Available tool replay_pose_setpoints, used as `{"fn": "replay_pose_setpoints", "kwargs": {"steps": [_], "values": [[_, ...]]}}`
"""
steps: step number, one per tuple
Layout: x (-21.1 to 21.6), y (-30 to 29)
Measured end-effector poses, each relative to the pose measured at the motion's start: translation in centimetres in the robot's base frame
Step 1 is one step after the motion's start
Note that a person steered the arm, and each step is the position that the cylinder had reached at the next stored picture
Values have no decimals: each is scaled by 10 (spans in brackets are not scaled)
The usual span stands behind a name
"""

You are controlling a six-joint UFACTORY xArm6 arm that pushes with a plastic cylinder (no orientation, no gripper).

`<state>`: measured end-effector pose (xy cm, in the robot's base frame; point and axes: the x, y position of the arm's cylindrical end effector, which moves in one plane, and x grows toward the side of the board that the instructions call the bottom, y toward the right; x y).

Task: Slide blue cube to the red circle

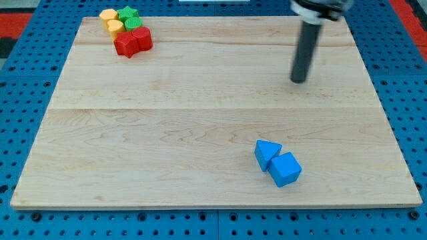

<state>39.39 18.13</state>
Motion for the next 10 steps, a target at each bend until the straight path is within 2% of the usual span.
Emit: {"fn": "replay_pose_setpoints", "kwargs": {"steps": [1,2,3,5,6,10], "values": [[42,41],[74,44],[75,43],[169,40],[185,4],[185,-129]]}}
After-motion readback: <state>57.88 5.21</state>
